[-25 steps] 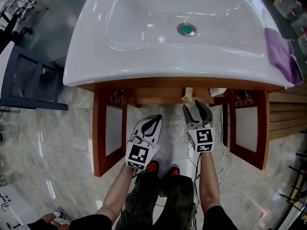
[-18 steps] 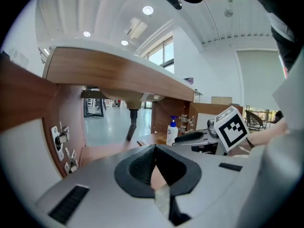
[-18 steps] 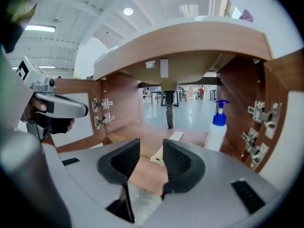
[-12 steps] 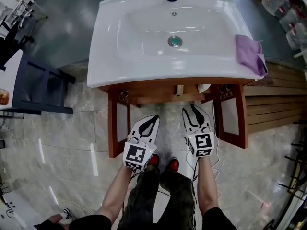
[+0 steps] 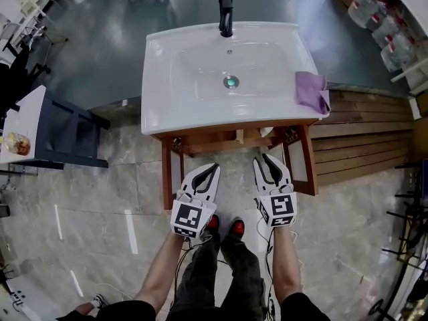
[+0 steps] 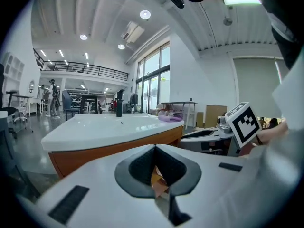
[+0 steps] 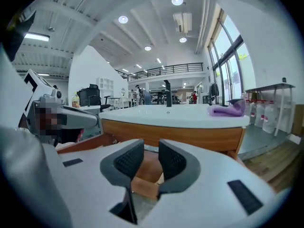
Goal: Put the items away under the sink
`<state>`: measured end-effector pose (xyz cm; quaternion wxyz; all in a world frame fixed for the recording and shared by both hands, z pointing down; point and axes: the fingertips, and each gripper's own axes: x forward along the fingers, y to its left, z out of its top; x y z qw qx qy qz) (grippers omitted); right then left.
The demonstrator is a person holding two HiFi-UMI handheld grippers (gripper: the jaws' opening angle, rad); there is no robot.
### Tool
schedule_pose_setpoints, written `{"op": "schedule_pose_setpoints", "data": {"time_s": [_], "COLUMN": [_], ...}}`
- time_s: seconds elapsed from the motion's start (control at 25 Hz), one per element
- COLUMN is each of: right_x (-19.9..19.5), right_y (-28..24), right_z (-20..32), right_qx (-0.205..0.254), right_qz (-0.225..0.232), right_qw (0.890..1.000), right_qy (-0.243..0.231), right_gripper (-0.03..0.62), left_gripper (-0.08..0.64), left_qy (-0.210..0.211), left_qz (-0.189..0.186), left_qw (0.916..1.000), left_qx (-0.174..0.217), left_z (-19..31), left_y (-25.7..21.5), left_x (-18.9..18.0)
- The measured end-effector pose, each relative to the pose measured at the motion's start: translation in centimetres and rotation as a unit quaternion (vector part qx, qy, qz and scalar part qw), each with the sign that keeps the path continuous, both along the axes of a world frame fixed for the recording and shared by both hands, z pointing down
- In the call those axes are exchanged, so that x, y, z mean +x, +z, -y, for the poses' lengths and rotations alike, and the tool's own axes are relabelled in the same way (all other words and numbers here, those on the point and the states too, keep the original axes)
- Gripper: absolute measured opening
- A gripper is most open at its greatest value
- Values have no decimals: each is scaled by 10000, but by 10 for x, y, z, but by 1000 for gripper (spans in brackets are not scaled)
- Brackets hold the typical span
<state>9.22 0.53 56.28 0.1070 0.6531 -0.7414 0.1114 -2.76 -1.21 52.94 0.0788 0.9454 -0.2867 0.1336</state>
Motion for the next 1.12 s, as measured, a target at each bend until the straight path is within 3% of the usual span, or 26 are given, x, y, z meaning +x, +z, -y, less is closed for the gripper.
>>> {"op": "schedule_pose_setpoints", "data": {"time_s": [0.56, 0.84, 1.12], "right_x": [24, 28, 15], "right_y": [-155, -203, -226], "right_z": [-33, -62, -89], "right_qx": [432, 547, 545], "right_qz": [-85, -103, -101], "right_qw": [9970, 9939, 9925], "right_qy": [644, 950, 1088], "right_gripper": [44, 41, 41], "left_gripper": [6, 6, 6], "left_qy": [125, 439, 489], "left_qz": [-186, -169, -214], "left_qw": [9990, 9974, 9963], "left_qx": [390, 554, 671], "left_z": [0, -15, -24], "left_y": [-148, -197, -228], "left_x": [14, 16, 0]}}
